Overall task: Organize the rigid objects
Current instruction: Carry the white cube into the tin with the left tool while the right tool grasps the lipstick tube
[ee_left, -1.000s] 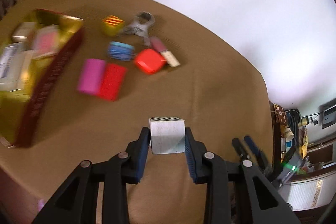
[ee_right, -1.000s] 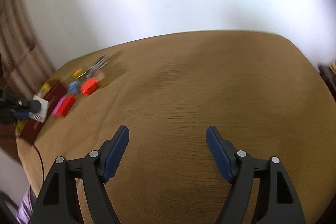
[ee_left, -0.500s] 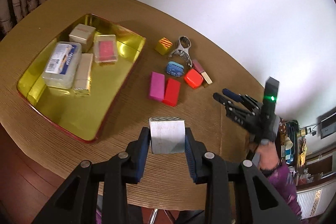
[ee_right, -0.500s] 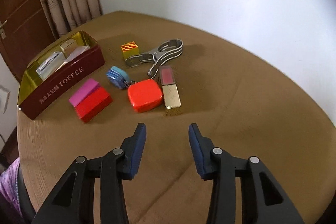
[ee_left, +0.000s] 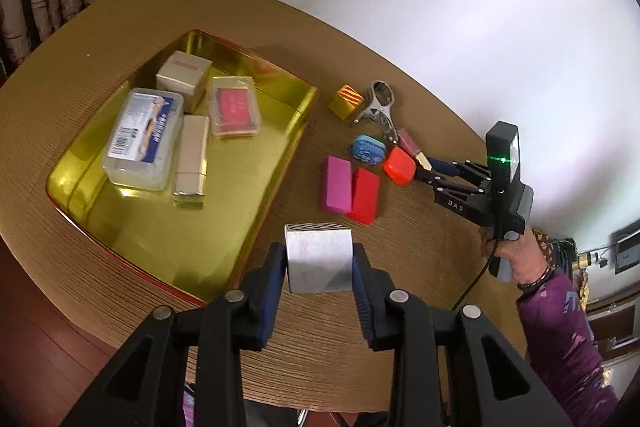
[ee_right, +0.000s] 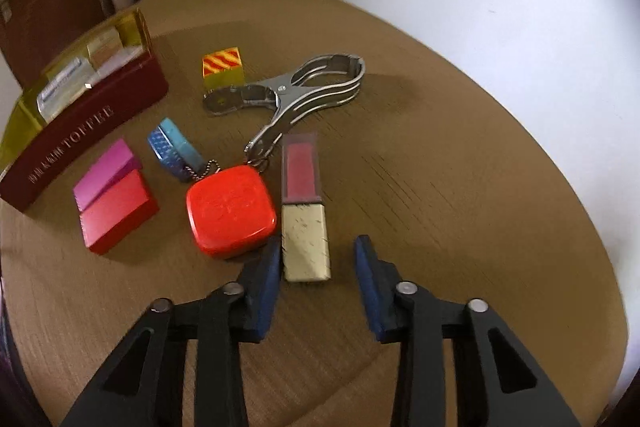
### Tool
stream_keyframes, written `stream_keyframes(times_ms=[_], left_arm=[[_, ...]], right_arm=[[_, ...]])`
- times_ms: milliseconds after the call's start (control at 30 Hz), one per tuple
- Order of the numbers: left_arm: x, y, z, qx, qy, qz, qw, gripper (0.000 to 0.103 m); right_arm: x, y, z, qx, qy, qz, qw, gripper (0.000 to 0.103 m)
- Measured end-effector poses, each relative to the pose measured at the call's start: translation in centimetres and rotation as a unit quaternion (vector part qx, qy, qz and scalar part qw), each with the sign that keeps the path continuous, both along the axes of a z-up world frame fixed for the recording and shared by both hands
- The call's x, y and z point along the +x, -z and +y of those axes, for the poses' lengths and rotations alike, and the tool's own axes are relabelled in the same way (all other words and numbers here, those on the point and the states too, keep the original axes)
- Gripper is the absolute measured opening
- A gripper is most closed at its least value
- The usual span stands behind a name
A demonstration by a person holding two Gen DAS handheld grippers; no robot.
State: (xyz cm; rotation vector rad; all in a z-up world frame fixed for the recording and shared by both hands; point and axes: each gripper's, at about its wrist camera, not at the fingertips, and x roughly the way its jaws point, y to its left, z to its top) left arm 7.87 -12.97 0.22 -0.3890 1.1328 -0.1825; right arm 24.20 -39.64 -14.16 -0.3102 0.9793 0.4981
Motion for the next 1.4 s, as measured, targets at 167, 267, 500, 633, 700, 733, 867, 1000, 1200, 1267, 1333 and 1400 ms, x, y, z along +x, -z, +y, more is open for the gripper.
stream_keyframes(times_ms=[167,267,500,633,700,733,867,1000,1200,1267,1333,1400], left_arm=[[0.1,-0.8,1.3,0.017,-0.010,-0.012,0.9997,0.033],[0.9,-1.1,2.3,0.025,-0.013,-0.017,0.9995,0.033],[5.6,-0.4,2.3,0.063,0.023,-0.016,0.9976,0.033],[8.8,1.7,1.6,0.086,0.046,0.001,0.9952,0.033],[10.1,2.5,1.1,0.098,0.051,0.004,0.9939,0.033],[10.8,2.8,0.9,0.111,0.051,0.002,0.9926,0.033],[13.7,4.2,0.0,0.127,0.058,0.002,0.9902,0.033],[16.1,6.2,-0.1,0.127,0.063,0.026,0.9896,0.035],[15.1,4.4,0.8,0.171,0.044,-0.009,0.9842,0.037],[13.8,2.9,1.5,0.137,0.049,-0.042,0.9885,0.053],[13.4,2.1,2.4,0.090,0.064,-0.050,0.9926,0.060],[14.0,1.6,3.4,0.043,0.067,-0.055,0.9953,0.060]], right_arm=[[1.3,0.0,1.1,-0.015,-0.016,0.019,1.000,0.018],[0.9,-0.1,0.9,-0.017,0.008,0.023,1.000,0.018],[-1.5,-0.1,-5.4,0.098,0.119,0.060,0.986,0.018],[-3.7,-0.5,-8.6,0.162,0.168,0.068,0.970,0.018],[-4.7,-0.6,-9.7,0.185,0.183,0.072,0.963,0.018],[-5.1,-0.8,-9.9,0.195,0.186,0.072,0.960,0.018],[-6.8,-1.3,-9.5,0.221,0.193,0.069,0.954,0.018],[-8.6,-2.6,-8.8,0.240,0.184,0.060,0.951,0.018],[-9.1,-6.6,-4.7,0.270,0.135,0.046,0.952,0.018],[-8.7,-8.3,-1.8,0.279,0.104,0.042,0.954,0.018],[-8.6,-9.4,0.9,0.284,0.081,0.039,0.954,0.018],[-8.1,-10.3,3.2,0.288,0.063,0.033,0.955,0.018]])
